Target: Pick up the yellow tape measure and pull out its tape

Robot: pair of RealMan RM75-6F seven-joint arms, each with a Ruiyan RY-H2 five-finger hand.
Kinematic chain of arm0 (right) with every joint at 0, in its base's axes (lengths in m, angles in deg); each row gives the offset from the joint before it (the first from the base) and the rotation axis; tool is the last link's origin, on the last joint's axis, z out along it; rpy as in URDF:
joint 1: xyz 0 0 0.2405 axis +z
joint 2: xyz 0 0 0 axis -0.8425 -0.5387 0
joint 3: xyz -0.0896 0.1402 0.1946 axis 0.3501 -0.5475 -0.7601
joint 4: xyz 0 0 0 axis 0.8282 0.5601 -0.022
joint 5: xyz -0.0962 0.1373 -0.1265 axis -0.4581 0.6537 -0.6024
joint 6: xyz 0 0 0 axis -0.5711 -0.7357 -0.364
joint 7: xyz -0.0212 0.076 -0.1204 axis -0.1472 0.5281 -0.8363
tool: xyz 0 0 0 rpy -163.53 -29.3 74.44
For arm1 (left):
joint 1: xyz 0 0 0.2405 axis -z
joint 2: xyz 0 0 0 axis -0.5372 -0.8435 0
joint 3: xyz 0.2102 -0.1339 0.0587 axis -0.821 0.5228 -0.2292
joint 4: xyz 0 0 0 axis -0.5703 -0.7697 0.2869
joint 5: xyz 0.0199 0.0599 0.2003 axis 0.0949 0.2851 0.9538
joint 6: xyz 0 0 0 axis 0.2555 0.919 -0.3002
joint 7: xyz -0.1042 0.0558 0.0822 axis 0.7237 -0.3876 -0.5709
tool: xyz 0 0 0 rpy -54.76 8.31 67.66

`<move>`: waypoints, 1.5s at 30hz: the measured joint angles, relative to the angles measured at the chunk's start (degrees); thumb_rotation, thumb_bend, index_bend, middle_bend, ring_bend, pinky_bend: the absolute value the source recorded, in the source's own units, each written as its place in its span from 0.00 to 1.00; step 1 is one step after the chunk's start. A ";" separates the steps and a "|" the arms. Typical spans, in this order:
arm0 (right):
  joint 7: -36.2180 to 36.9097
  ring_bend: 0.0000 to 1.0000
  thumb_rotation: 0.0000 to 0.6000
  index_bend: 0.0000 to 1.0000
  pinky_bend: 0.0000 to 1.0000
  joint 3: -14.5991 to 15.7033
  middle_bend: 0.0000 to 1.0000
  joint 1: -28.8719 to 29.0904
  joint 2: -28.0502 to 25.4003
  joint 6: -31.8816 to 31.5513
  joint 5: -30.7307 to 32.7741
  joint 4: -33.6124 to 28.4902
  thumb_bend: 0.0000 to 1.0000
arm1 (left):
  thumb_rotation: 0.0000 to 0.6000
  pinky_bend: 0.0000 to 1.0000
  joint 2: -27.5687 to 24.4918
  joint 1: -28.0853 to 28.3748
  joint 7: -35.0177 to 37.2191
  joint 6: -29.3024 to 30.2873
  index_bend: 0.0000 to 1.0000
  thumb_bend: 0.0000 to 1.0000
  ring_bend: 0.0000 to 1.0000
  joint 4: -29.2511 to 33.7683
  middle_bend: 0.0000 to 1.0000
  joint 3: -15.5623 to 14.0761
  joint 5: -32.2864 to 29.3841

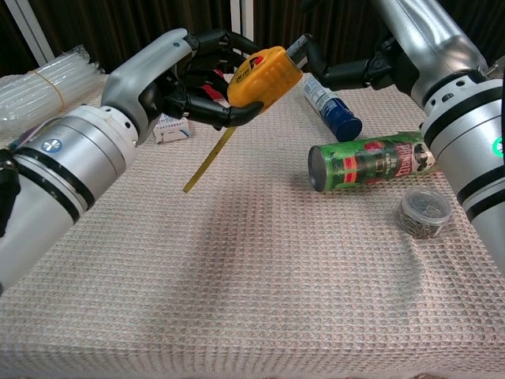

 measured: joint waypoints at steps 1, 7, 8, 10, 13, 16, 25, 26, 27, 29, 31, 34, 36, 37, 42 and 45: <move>0.04 0.00 1.00 0.46 0.00 0.01 0.07 0.06 -0.05 -0.01 0.01 -0.02 0.55 | 1.00 0.58 -0.04 -0.02 0.01 -0.01 0.56 0.38 0.51 0.06 0.56 -0.02 0.00; 1.09 0.00 1.00 0.63 0.00 0.11 0.10 0.37 -0.06 -0.57 -0.68 0.16 0.59 | 1.00 0.58 -0.36 -0.11 0.34 -0.18 0.56 0.38 0.51 0.49 0.56 0.02 -0.24; 1.32 0.00 1.00 0.66 0.00 0.13 0.11 0.41 -0.04 -0.71 -0.81 0.26 0.60 | 1.00 0.58 -0.40 -0.12 0.39 -0.20 0.56 0.38 0.51 0.53 0.56 0.02 -0.29; 1.73 0.00 1.00 0.71 0.00 0.14 0.12 0.48 -0.01 -1.07 -1.06 0.43 0.60 | 1.00 0.58 -0.49 -0.17 0.57 -0.26 0.56 0.38 0.51 0.61 0.56 0.06 -0.44; 2.20 0.00 1.00 0.79 0.00 0.15 0.14 0.51 0.04 -1.62 -1.44 0.79 0.59 | 1.00 0.58 -0.55 -0.24 0.86 -0.28 0.56 0.38 0.51 0.58 0.56 0.10 -0.58; 2.62 0.00 1.00 0.83 0.00 0.18 0.15 0.48 0.06 -2.08 -1.60 1.14 0.59 | 1.00 0.58 -0.56 -0.31 1.16 -0.31 0.56 0.38 0.51 0.43 0.56 0.14 -0.73; 4.67 0.00 1.00 0.88 0.00 -0.45 0.18 -0.54 -0.45 -5.26 -2.22 1.71 0.58 | 1.00 0.58 -1.38 -1.02 2.82 -0.23 0.56 0.38 0.51 -0.43 0.56 0.01 -0.98; 4.95 0.00 1.00 0.88 0.00 -0.57 0.18 -0.76 -0.73 -5.65 -2.25 1.70 0.58 | 1.00 0.58 -1.65 -1.18 3.13 -0.26 0.56 0.38 0.51 -0.52 0.56 -0.08 -0.98; 5.22 0.00 1.00 0.88 0.00 -0.67 0.18 -0.99 -1.05 -6.02 -2.27 1.66 0.58 | 1.00 0.58 -2.06 -1.40 3.59 -0.33 0.56 0.38 0.51 -0.61 0.56 -0.24 -0.97; 5.83 0.00 1.00 0.88 0.00 -0.91 0.18 -1.53 -1.92 -6.75 -2.27 1.40 0.58 | 1.00 0.58 -2.85 -1.77 4.41 -0.49 0.56 0.38 0.51 -0.78 0.56 -0.60 -0.87; 6.55 0.00 1.00 0.89 0.00 -1.20 0.19 -2.14 -2.92 -7.46 -2.21 1.01 0.58 | 1.00 0.58 -3.89 -2.22 5.60 -0.72 0.56 0.38 0.51 -1.09 0.56 -1.16 -0.51; 7.87 0.00 1.00 0.89 0.00 -1.68 0.19 -3.16 -4.67 -8.65 -2.09 0.26 0.58 | 1.00 0.58 -5.53 -2.86 8.01 -1.25 0.56 0.38 0.51 -1.90 0.56 -2.01 0.16; 8.68 0.00 1.00 0.90 0.00 -1.97 0.19 -3.85 -5.89 -9.41 -2.02 -0.18 0.59 | 1.00 0.58 -6.95 -3.32 10.41 -1.77 0.56 0.39 0.51 -2.69 0.56 -2.70 0.83; 9.24 0.00 1.00 0.90 0.00 -2.18 0.19 -4.32 -6.74 -9.89 -1.95 -0.51 0.58 | 1.00 0.58 -7.59 -3.54 11.62 -1.95 0.56 0.39 0.51 -3.10 0.56 -3.02 1.20; 12.64 0.00 1.00 0.90 0.00 -3.22 0.19 -6.50 -10.62 -11.76 -1.31 -2.57 0.58 | 1.00 0.59 -11.28 -5.26 19.48 -1.99 0.57 0.40 0.52 -6.22 0.57 -5.19 4.23; 15.09 0.00 1.00 0.90 0.00 -3.92 0.19 -8.10 -13.24 -13.06 -0.73 -3.90 0.58 | 1.00 0.59 -13.45 -6.71 23.98 -1.44 0.57 0.40 0.52 -7.71 0.57 -6.42 5.52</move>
